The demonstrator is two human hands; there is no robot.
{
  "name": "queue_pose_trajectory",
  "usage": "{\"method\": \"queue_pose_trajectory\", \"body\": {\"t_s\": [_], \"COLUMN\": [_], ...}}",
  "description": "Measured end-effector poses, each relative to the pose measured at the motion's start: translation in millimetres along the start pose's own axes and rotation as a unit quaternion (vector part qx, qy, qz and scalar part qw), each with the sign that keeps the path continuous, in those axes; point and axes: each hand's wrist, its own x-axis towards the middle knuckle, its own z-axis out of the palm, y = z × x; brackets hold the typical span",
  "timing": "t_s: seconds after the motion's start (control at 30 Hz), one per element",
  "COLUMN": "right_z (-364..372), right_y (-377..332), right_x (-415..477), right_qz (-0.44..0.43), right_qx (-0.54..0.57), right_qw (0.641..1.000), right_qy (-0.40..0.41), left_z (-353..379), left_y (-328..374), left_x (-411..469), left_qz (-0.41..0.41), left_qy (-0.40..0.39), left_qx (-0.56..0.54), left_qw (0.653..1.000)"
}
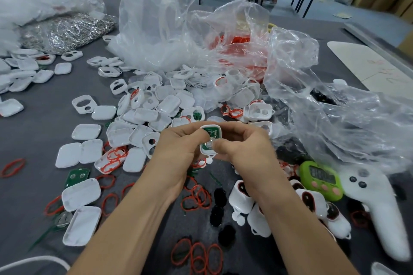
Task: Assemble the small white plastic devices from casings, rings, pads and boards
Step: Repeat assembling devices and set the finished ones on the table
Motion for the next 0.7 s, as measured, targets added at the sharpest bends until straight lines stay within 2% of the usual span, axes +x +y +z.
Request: {"method": "queue_pose_trajectory", "body": {"t_s": [0.17,0.47,0.7], "right_z": [2.6,3.0,2.4], "right_y": [2.0,0.9,2.9], "right_x": [-2.4,-5.7,-0.5], "right_qz": [-0.025,-0.053,-0.016], "right_qx": [-0.040,-0.045,0.031], "right_qw": [0.998,0.998,0.999], "right_qy": [0.045,-0.013,-0.027], "left_z": [2.8,2.8,2.8], "left_y": [-0.1,0.6,2.7], "left_x": [-0.9,-1.4,-3.5], "left_qz": [-0.012,-0.007,0.002], "left_qy": [-0.009,0.047,0.050], "left_qx": [-0.005,0.018,0.004], "left_qw": [1.000,0.999,0.999]}}
